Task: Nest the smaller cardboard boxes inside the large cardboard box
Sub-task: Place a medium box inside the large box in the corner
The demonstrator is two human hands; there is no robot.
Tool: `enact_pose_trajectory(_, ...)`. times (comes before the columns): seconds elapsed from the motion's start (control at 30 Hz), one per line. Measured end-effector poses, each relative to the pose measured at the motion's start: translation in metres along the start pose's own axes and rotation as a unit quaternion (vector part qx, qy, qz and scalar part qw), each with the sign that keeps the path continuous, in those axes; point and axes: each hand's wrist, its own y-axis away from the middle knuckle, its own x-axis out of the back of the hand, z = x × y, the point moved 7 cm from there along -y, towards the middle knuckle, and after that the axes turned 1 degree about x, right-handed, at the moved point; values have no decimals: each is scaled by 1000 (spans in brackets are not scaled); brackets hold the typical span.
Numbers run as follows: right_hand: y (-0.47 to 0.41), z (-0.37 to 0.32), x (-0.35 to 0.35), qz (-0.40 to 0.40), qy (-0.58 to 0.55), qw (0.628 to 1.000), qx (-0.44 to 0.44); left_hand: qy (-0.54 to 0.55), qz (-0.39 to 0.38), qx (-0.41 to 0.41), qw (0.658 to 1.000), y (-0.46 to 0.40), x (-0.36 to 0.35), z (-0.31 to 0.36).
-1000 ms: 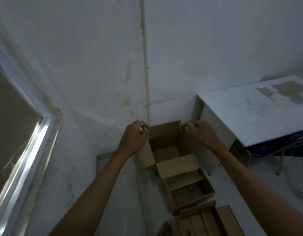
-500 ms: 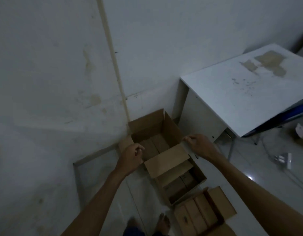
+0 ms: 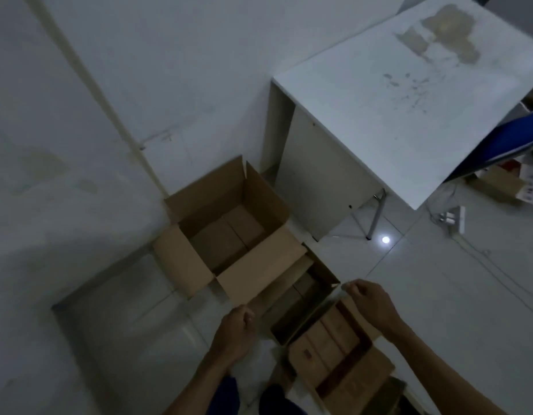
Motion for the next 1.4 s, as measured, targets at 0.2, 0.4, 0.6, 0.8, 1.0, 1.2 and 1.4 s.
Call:
enact_pose_trajectory(0.2, -117, 100, -83, -48, 101, 994, 9, -158, -41, 90, 983, -88, -97, -83)
enact_pose_trajectory(0.4, -249, 165, -150, -30, 259, 961, 94, -71, 20, 171, 982, -175, -180, -150)
enact_pose_trajectory(0.6, -330, 196, -195, -24, 405, 903, 140, -8, 68, 120, 990, -215, -229, -182)
enact_pose_trajectory(0.8, -366, 217, -223, -7, 431, 889, 154, -60, 104, 165, 979, -219, -245, -184)
enact_pose_trajectory(1.0, -381, 224, -232, 52, 330, 929, 158, -83, 188, 163, 965, -231, -238, -186)
enact_pose_trajectory(1.2, -398, 220, -227, 120, 304, 938, 114, -74, 209, 250, 942, -241, -231, -199)
enact_pose_trajectory(1.4, -405, 223, -224, 118, 326, 936, 61, -12, 256, 296, 920, -244, -224, -209)
